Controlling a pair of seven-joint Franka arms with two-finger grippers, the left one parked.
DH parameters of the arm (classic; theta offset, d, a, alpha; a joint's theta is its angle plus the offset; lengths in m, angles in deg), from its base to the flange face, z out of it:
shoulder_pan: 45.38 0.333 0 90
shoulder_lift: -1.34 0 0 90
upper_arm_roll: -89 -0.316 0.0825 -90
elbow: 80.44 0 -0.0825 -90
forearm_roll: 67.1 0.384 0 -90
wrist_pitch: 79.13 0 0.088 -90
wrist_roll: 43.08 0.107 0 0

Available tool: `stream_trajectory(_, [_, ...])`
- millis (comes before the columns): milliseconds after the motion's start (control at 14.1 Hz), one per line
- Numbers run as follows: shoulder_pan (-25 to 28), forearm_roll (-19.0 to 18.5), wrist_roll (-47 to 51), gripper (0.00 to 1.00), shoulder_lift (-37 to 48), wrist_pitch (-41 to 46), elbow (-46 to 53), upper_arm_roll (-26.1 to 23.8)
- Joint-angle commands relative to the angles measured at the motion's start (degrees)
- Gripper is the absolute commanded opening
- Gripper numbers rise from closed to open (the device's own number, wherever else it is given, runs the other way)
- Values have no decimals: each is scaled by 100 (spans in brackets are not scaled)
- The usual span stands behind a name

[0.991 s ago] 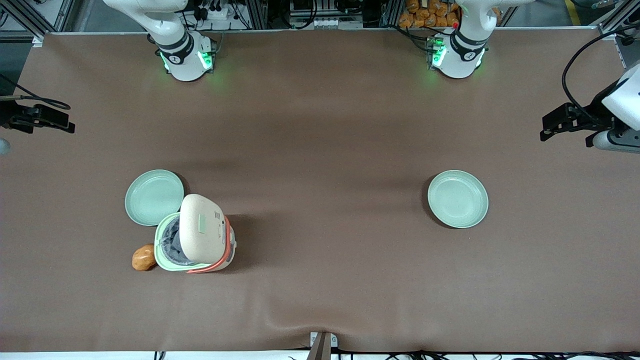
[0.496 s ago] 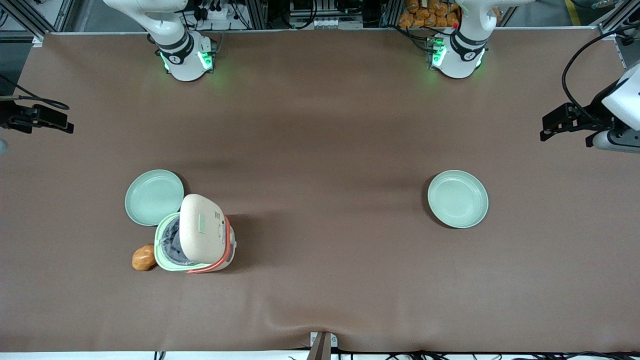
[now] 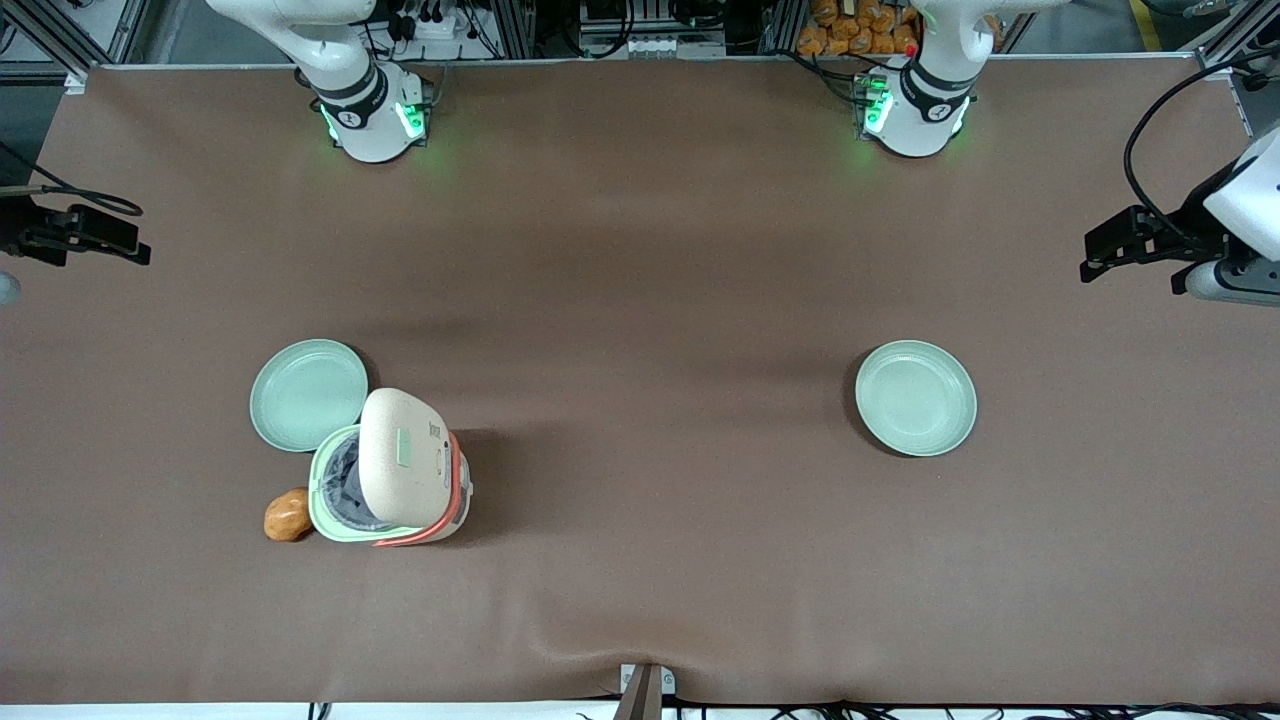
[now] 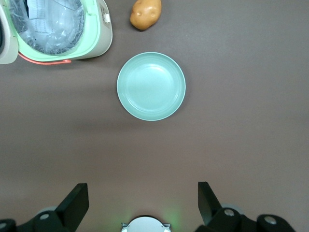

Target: Press rice cooker button with right arm

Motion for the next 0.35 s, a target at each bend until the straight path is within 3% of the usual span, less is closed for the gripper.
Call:
stream_trajectory(0, [24, -152, 9, 100, 126, -32, -89, -18])
stream_trajectory(283, [24, -144, 18, 100, 117, -14, -89, -18])
